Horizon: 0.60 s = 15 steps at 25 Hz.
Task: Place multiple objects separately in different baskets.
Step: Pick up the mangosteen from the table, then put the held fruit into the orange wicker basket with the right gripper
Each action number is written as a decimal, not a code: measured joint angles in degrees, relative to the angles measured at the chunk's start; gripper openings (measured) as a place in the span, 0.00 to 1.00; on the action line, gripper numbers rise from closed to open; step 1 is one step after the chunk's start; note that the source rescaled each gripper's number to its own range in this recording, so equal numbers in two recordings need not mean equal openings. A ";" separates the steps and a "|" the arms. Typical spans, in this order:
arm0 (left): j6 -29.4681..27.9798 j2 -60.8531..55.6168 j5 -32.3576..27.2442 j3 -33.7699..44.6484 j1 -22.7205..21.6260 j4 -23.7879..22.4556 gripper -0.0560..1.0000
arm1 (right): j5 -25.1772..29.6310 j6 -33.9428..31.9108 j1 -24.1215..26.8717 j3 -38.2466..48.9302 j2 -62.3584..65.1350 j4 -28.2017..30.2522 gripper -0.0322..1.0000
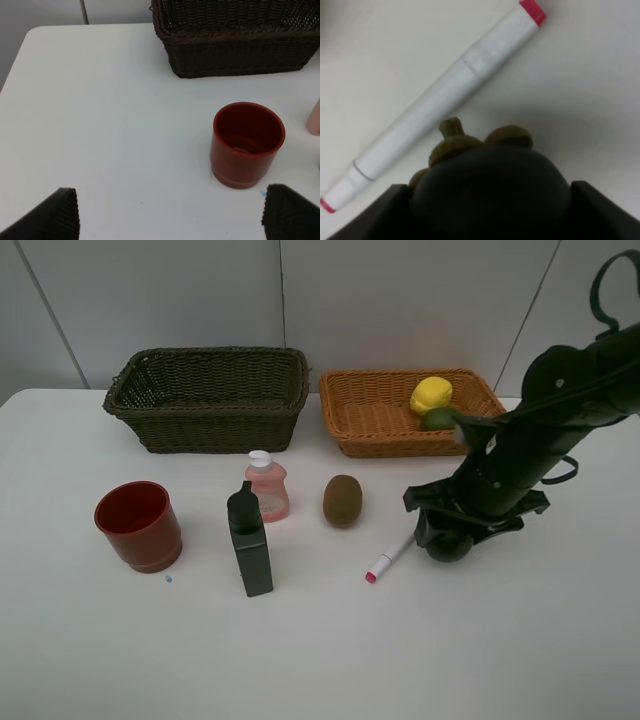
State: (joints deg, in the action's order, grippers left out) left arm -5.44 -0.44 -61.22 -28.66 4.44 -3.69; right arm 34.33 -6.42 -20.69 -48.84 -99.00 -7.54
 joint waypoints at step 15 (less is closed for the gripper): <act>0.00 0.00 0.00 0.00 0.00 0.00 0.95 | 10.17 -2.20 0.00 -17.78 11.87 8.19 0.65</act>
State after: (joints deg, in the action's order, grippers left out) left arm -5.44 -0.44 -61.22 -28.66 4.44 -3.69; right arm 44.50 -8.63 -20.69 -66.62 -87.12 0.64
